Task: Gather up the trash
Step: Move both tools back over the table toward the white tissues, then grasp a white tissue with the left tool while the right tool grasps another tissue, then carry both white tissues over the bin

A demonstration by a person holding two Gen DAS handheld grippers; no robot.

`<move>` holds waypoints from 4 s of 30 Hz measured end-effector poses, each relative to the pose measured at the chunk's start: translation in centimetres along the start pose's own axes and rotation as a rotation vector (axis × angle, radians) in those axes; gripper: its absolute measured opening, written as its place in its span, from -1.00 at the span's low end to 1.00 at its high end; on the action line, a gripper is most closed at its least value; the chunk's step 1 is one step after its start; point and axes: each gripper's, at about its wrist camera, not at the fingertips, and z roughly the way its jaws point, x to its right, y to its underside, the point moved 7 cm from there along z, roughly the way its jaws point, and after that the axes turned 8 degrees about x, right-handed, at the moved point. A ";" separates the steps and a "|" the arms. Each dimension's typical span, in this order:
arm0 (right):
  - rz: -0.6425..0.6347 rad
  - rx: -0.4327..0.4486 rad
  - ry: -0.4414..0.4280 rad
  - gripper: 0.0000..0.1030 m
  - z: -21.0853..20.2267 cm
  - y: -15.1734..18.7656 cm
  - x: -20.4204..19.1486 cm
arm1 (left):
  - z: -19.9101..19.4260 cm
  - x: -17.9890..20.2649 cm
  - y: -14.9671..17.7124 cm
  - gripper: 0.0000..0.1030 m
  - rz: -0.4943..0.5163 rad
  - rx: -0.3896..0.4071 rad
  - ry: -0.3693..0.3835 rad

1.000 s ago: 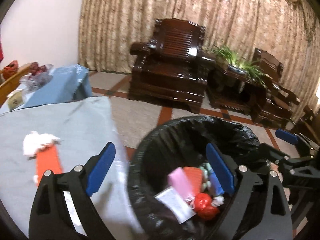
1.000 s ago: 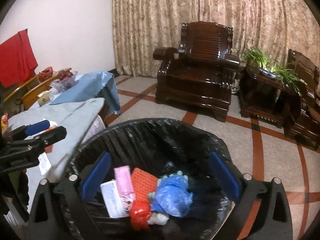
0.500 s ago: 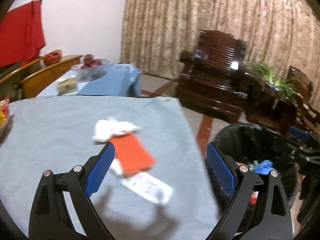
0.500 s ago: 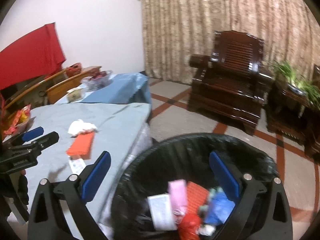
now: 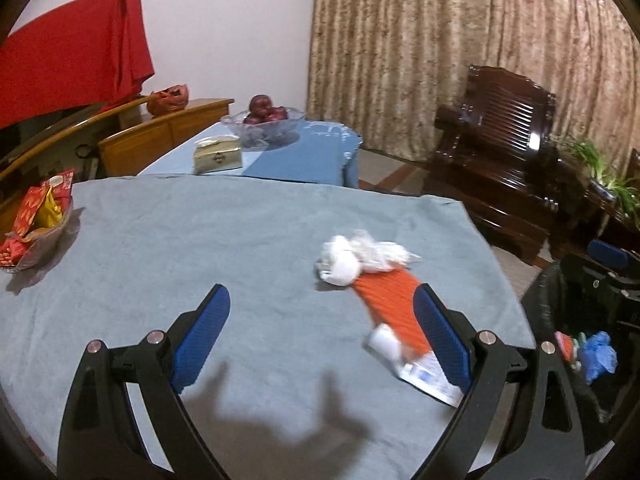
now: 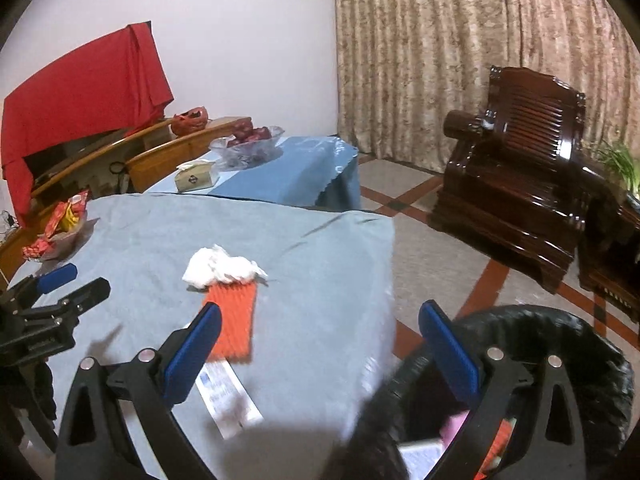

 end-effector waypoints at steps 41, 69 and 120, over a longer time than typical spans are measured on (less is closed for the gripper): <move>-0.089 -0.240 -0.206 -0.14 17.1 3.8 -8.0 | 11.3 -4.9 2.4 0.75 -0.046 -0.110 -0.039; 0.001 -0.180 -0.090 -0.14 13.1 2.1 -1.7 | 15.5 2.7 2.9 -0.31 -0.049 -0.202 0.107; 0.055 0.023 0.018 -0.12 -16.2 3.1 5.8 | -10.8 17.7 4.1 -0.30 0.064 -0.079 0.344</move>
